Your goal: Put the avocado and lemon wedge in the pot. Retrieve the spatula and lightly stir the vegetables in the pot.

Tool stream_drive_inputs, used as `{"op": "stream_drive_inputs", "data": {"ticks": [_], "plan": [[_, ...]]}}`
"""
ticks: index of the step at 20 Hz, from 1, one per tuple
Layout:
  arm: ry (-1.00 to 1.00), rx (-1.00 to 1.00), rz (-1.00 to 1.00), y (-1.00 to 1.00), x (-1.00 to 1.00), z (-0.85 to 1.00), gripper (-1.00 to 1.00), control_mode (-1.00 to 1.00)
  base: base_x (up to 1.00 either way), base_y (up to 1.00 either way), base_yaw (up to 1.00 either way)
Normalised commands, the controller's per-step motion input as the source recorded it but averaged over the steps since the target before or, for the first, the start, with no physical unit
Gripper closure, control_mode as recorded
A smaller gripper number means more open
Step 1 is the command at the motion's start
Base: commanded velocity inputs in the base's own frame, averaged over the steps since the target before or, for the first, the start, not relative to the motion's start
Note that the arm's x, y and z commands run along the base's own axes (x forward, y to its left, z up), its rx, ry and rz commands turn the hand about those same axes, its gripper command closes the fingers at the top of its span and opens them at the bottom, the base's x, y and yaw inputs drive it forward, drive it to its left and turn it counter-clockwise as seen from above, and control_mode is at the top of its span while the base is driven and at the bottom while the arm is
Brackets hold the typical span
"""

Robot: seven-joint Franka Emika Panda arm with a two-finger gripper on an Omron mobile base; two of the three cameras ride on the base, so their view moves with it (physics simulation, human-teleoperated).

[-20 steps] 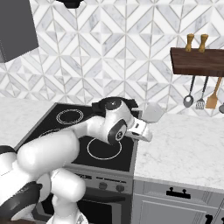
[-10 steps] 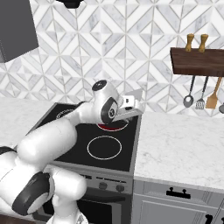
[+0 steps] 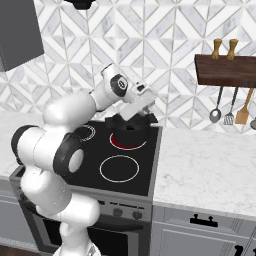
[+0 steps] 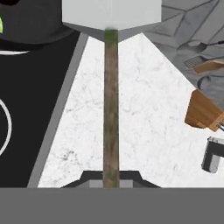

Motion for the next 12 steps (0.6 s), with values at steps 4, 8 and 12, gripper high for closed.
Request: {"op": "stream_drive_inputs", "data": {"ticks": [4, 8, 12], "plan": [[0.00, -0.29, -0.03, -0.02, 0.36, -0.18, 1.00, -1.00, 0.00, 0.00, 0.00], [0.08, -0.29, 0.18, -0.07, 0.53, 0.00, 1.00, -1.00, 0.00, 0.00, 0.00], [0.12, -0.16, 0.48, 0.00, 0.29, 0.00, 1.00, -1.00, 0.00, 0.00, 0.00]]}}
